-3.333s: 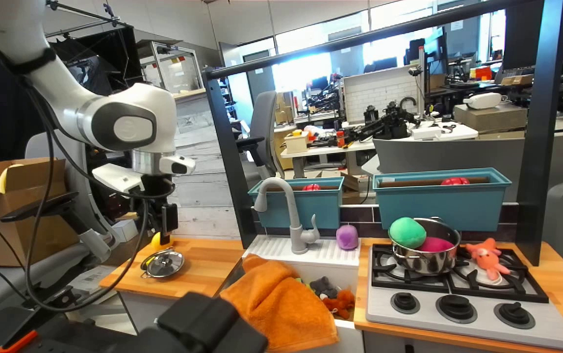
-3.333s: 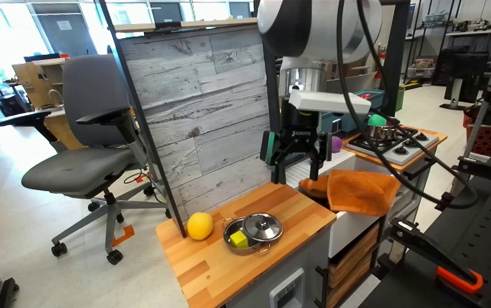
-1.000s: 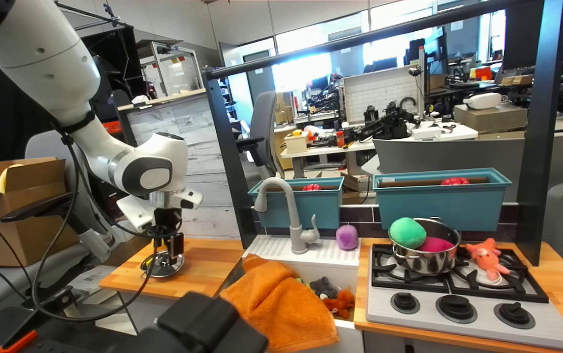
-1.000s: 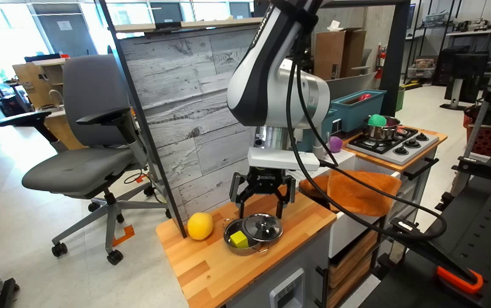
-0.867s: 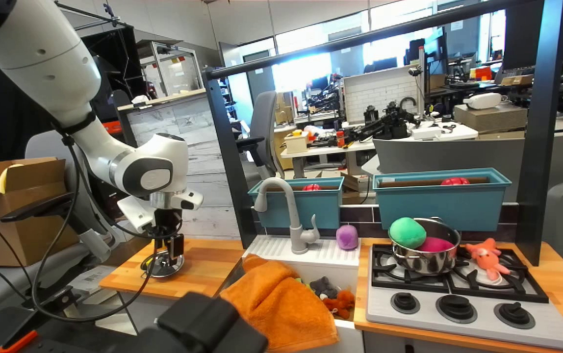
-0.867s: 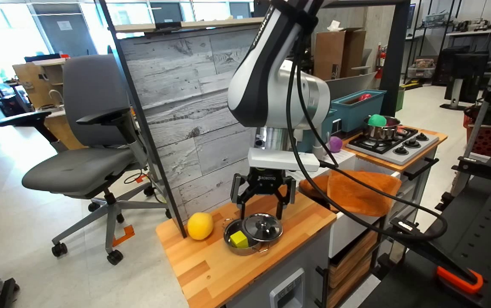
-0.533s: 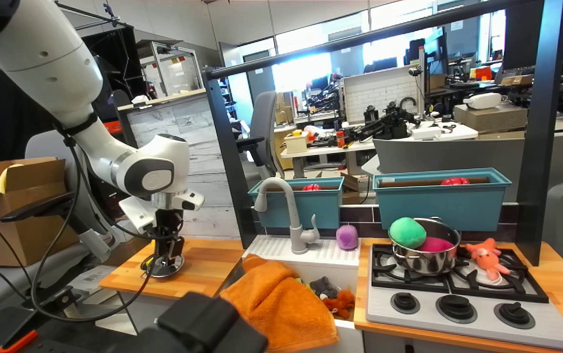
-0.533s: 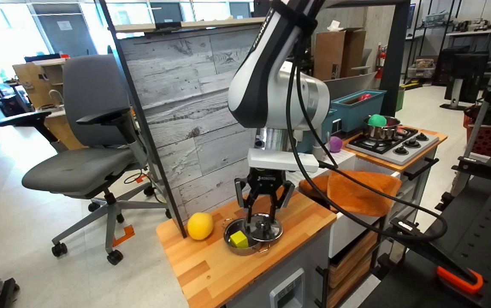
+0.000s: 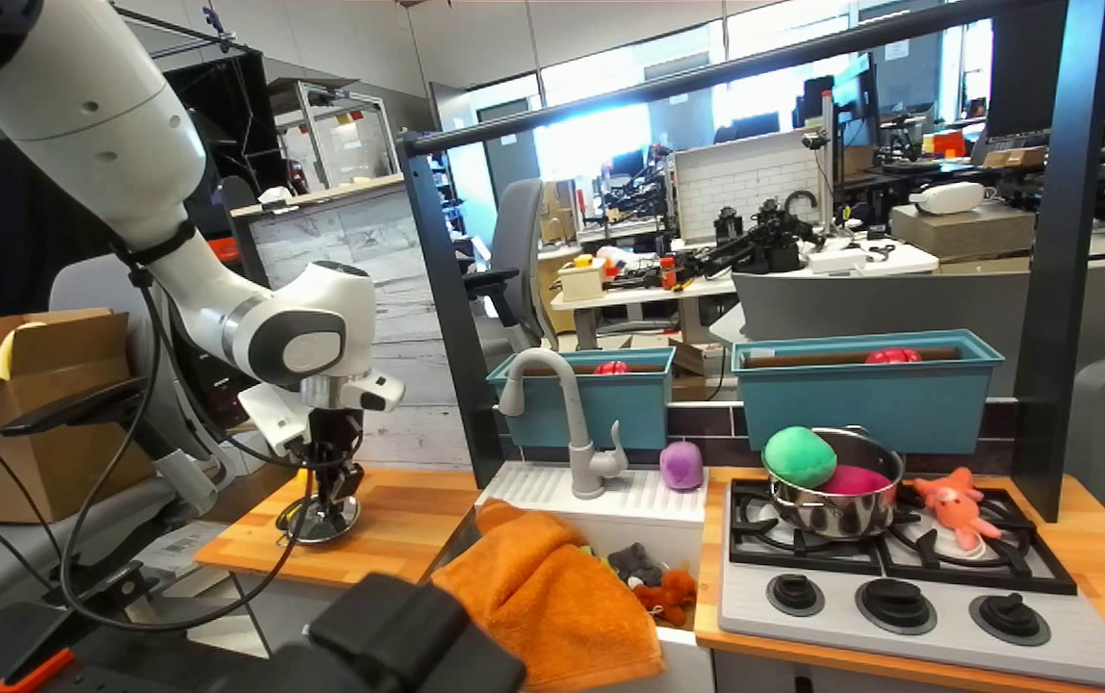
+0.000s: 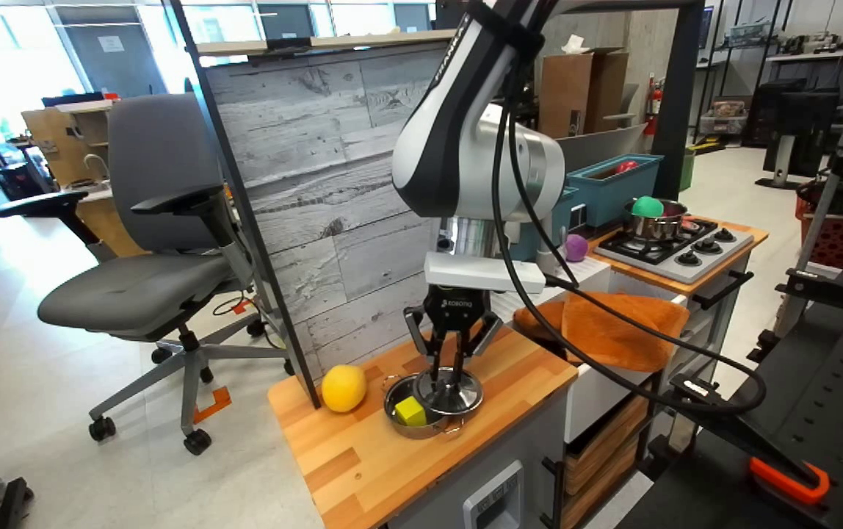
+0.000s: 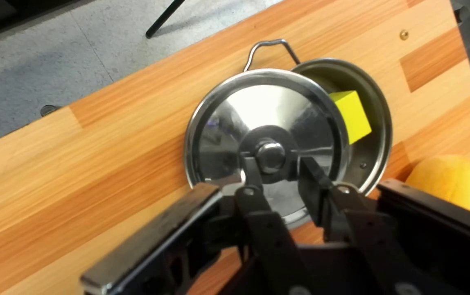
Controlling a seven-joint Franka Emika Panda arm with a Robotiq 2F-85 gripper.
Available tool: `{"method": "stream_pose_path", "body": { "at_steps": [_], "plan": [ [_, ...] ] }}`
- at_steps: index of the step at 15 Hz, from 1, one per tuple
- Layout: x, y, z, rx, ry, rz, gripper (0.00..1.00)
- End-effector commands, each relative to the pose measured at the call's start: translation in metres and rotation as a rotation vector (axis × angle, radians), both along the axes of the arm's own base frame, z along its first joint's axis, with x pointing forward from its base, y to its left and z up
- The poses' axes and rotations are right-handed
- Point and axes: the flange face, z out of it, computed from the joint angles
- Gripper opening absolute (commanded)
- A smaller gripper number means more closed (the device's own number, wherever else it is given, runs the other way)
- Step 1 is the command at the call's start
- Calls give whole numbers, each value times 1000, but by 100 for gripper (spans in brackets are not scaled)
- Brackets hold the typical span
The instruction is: Put the lid on the table
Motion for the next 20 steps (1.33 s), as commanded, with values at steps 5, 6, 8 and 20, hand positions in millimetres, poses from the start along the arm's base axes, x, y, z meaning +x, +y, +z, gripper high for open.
{"method": "stream_pose_path", "body": {
  "at_steps": [5,6,8,20],
  "plan": [
    [10,-17,7,10,21,-18,0],
    [11,-22,8,6,22,-24,0],
    [15,-34,13,2,13,-45,0],
    [5,-42,7,-12,72,-14,77]
  ]
}}
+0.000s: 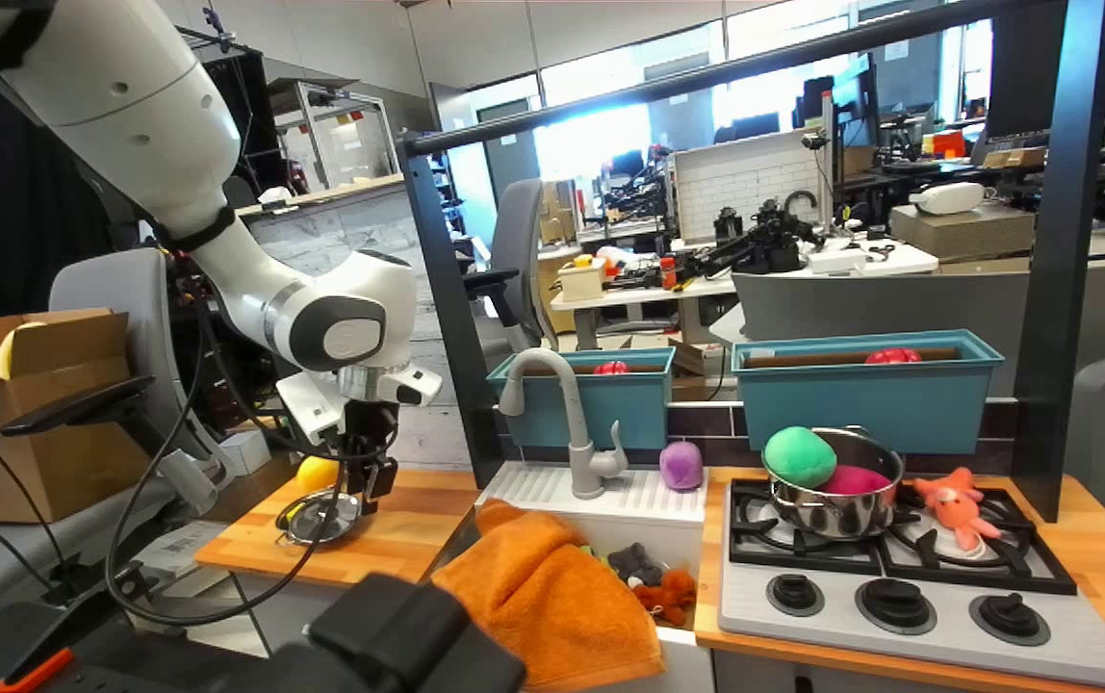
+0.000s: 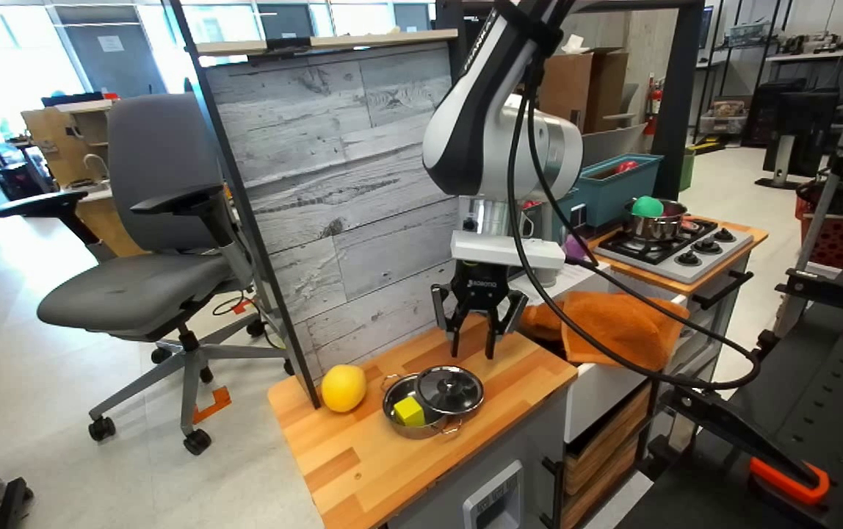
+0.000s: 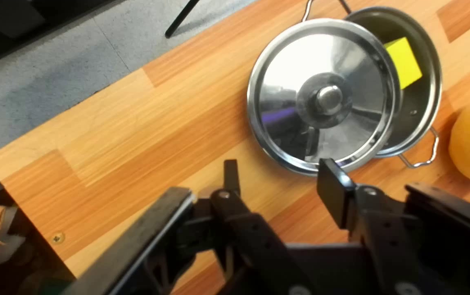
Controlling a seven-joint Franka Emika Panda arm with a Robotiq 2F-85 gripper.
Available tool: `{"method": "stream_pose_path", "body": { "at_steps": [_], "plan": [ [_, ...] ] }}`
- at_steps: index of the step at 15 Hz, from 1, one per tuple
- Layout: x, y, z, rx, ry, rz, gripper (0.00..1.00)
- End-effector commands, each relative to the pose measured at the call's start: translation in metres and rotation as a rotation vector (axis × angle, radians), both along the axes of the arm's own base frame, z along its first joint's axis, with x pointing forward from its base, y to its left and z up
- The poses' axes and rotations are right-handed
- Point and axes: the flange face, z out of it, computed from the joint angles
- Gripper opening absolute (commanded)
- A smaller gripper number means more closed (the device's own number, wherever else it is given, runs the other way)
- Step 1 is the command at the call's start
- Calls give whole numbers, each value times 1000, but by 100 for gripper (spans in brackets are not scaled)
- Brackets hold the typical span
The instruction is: Put the lid on the table
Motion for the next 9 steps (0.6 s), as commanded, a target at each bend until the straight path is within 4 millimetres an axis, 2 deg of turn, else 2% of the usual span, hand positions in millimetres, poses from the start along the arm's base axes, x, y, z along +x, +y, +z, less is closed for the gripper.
{"method": "stream_pose_path", "body": {
  "at_steps": [1,3,7,8,9],
  "plan": [
    [-10,18,2,-1,22,69,85],
    [-16,31,-2,-10,28,103,98],
    [-24,54,-8,-37,29,159,100],
    [-23,58,-8,-44,25,168,90],
    [-23,61,-8,-50,20,173,74]
  ]
}}
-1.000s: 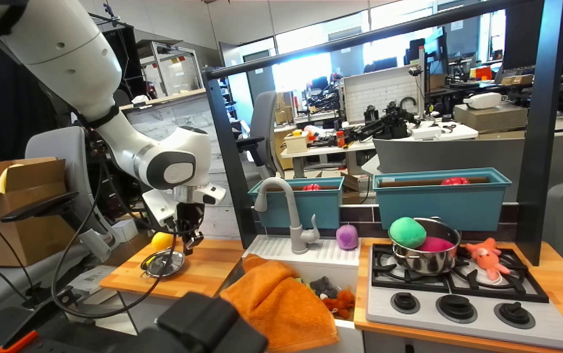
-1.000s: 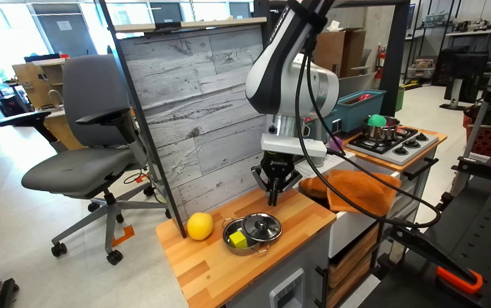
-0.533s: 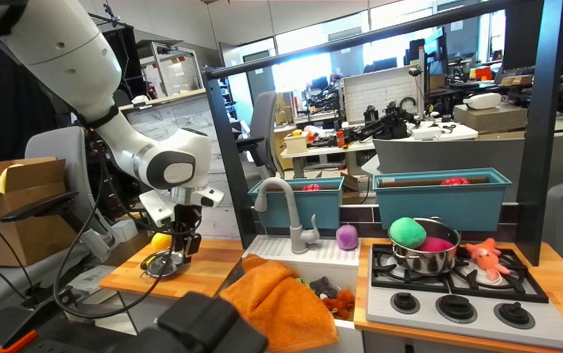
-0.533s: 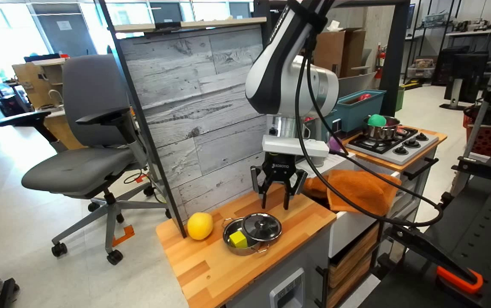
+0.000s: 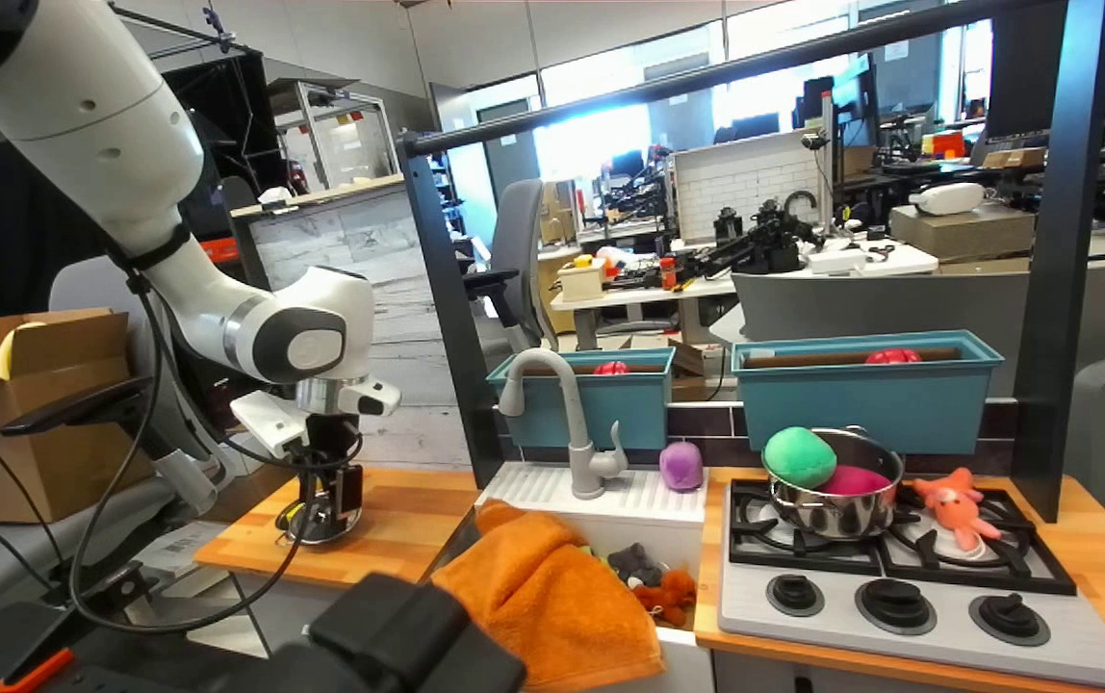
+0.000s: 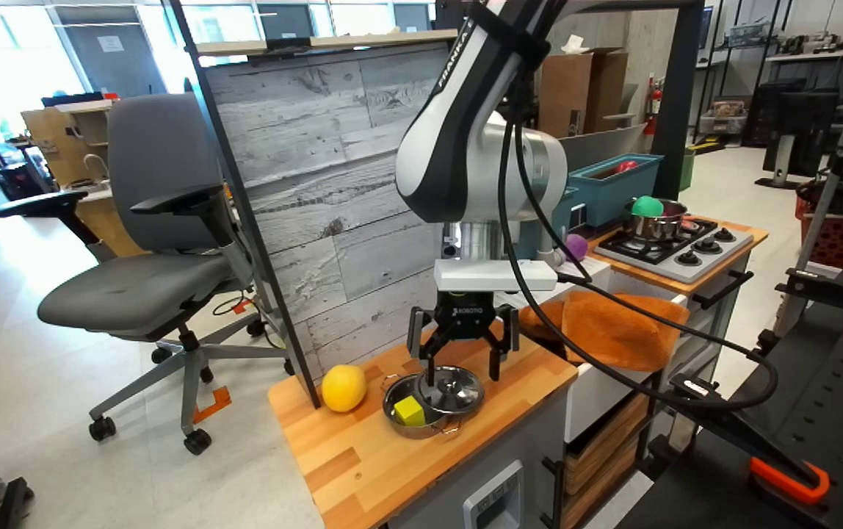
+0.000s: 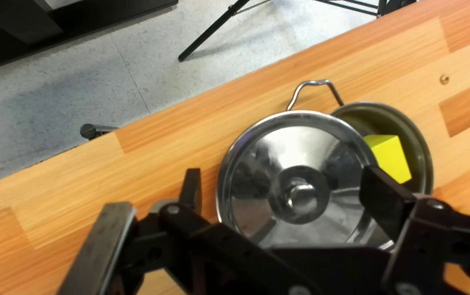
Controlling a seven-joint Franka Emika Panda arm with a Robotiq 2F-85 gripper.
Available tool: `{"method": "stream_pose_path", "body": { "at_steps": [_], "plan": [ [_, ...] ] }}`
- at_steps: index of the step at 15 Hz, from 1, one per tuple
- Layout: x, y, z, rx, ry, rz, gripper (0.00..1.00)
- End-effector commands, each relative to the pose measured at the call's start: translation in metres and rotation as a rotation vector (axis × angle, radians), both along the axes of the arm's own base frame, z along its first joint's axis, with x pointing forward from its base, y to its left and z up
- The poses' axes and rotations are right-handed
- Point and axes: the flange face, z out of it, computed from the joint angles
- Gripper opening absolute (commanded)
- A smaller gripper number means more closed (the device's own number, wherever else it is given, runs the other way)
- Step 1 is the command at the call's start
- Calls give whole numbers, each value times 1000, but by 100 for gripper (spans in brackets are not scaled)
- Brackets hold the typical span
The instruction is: Put the lid on the table
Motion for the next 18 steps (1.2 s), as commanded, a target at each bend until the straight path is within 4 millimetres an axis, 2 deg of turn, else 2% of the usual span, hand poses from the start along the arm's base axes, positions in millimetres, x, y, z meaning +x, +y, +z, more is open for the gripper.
{"method": "stream_pose_path", "body": {
  "at_steps": [1,8,10,15,18],
  "plan": [
    [1,9,2,-25,-9,28,68],
    [12,9,6,-42,-45,35,12],
    [16,11,8,-46,-56,35,1],
    [28,9,12,-62,-74,24,0],
    [38,-3,18,-73,-95,-11,0]
  ]
}}
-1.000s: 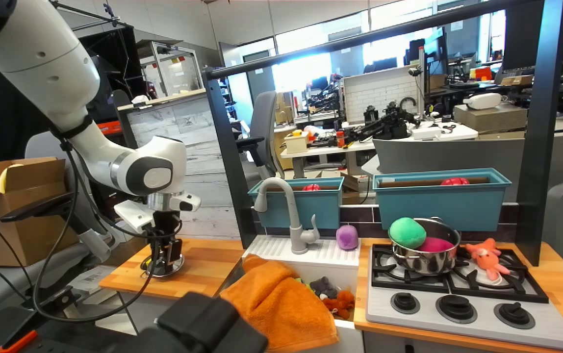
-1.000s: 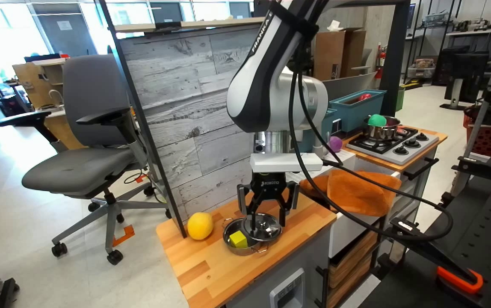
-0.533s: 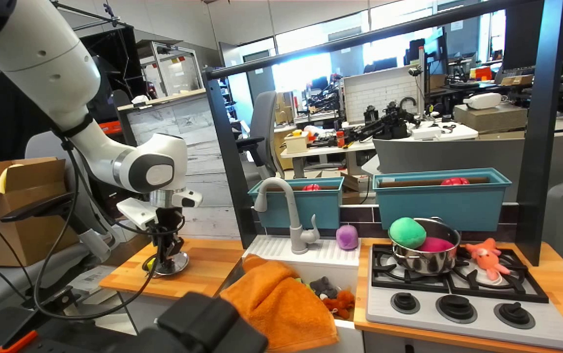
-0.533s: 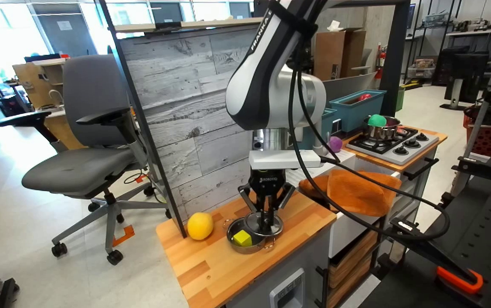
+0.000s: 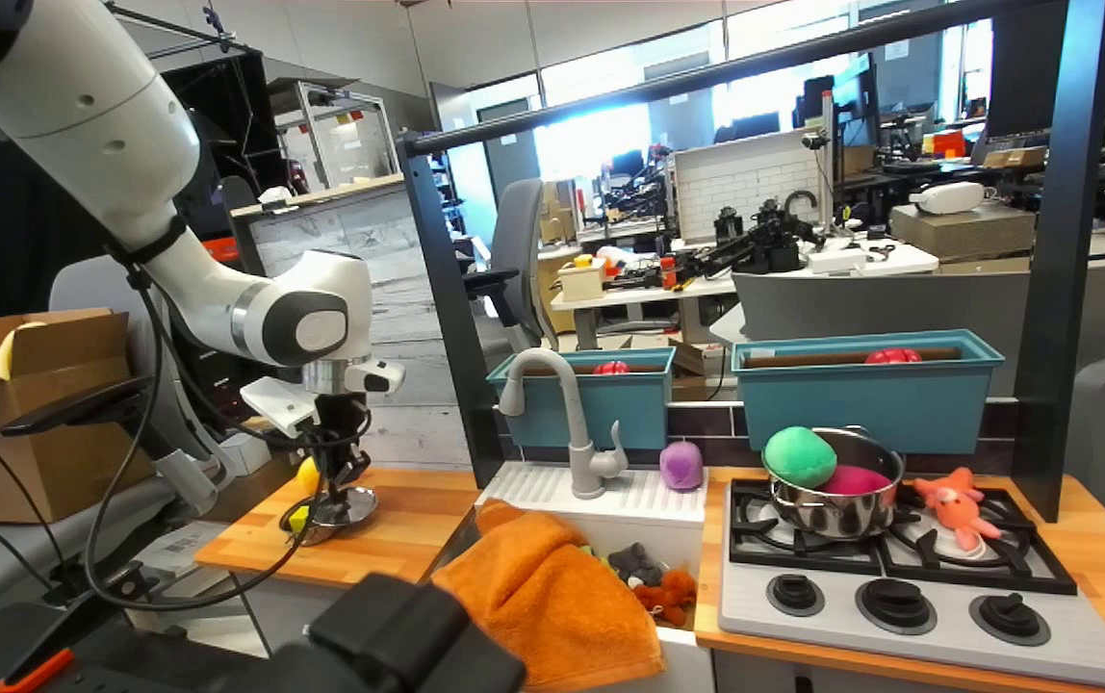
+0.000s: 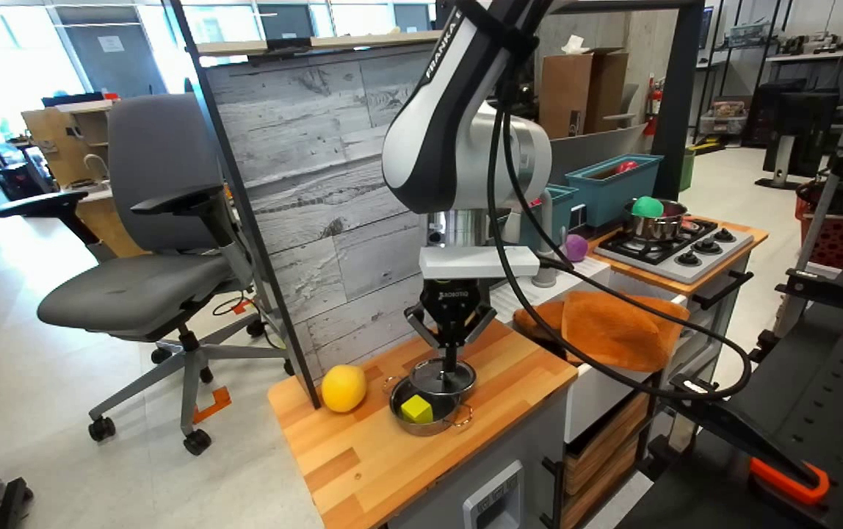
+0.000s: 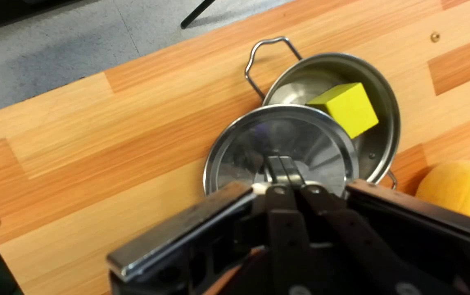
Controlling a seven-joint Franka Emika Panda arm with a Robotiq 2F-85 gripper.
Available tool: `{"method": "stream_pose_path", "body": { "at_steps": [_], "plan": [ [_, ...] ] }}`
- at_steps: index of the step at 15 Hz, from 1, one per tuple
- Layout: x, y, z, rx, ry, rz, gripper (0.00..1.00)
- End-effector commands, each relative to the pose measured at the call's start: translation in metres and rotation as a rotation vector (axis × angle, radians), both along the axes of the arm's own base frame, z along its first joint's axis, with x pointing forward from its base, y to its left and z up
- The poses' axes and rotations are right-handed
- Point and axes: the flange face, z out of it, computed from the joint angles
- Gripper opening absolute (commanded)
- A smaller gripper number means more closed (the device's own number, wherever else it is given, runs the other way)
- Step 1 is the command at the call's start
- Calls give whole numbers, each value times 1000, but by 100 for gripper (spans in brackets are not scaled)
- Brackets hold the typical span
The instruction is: Put the lid on the table
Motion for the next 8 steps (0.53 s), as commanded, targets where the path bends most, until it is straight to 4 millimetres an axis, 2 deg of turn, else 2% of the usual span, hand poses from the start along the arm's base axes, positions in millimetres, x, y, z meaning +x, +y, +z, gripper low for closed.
{"method": "stream_pose_path", "body": {
  "at_steps": [1,4,5,6,8],
  "plan": [
    [18,-12,3,-29,-41,-41,0],
    [29,-30,10,-44,-59,-93,0],
    [31,-33,10,-44,-51,-107,26],
    [31,-35,11,-45,-48,-114,27],
    [29,-33,9,-39,-37,-106,40]
  ]
}}
